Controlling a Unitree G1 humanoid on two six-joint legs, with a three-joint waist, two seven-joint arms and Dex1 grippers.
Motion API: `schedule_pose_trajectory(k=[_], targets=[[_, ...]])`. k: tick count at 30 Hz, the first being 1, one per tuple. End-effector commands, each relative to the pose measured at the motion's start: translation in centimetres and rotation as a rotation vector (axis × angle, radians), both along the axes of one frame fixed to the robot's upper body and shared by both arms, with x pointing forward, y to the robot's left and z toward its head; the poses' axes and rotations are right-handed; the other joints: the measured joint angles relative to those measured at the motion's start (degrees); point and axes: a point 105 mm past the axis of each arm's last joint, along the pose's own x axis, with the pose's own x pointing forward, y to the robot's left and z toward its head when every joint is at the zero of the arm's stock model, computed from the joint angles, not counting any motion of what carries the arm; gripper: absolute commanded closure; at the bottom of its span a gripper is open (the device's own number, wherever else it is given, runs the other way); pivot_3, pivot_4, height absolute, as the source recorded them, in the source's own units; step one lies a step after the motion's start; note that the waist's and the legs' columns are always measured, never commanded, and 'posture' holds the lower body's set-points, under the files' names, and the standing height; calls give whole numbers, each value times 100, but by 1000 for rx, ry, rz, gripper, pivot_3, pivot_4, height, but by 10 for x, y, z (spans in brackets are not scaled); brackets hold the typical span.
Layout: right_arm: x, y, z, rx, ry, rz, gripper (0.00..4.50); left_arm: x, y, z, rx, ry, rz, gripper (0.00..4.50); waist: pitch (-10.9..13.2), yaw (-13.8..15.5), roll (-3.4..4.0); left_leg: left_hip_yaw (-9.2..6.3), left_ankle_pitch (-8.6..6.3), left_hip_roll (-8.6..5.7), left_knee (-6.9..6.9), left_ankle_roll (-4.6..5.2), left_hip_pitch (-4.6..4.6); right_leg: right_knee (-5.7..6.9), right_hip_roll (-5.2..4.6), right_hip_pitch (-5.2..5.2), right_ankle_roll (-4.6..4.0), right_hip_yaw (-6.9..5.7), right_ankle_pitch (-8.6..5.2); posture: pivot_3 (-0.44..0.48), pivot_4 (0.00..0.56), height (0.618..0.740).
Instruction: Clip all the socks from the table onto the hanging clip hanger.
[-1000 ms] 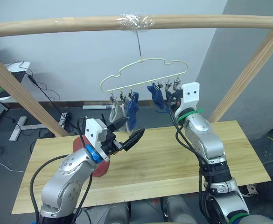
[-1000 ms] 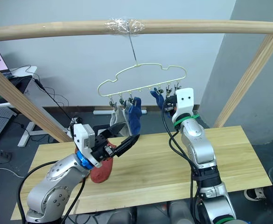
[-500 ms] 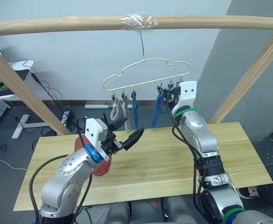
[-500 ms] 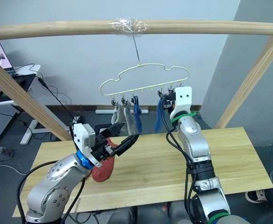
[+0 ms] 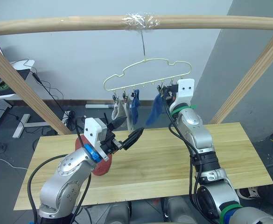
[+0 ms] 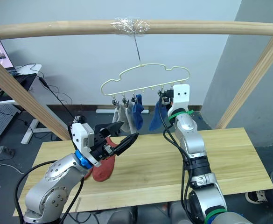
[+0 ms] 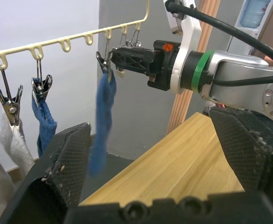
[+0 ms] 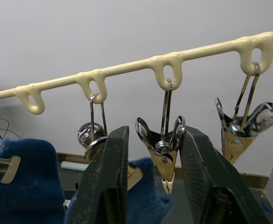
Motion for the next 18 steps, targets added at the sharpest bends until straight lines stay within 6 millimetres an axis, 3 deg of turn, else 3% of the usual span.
schedule_pose_trajectory(k=[1, 18], targets=[[1, -1, 22, 15, -74, -12, 2886, -4, -3, 13, -16, -48, -13, 0, 0, 1, 0, 0, 0, 0, 0, 0, 0, 0, 0, 0, 0, 0, 0, 35, 141, 740], [3, -1, 22, 6, -72, -8, 2886, -6, -8, 23, -62, -85, -19, 0, 0, 6, 0, 1, 0, 0, 1, 0, 0, 0, 1, 0, -2, 0, 3, 39, 148, 740]])
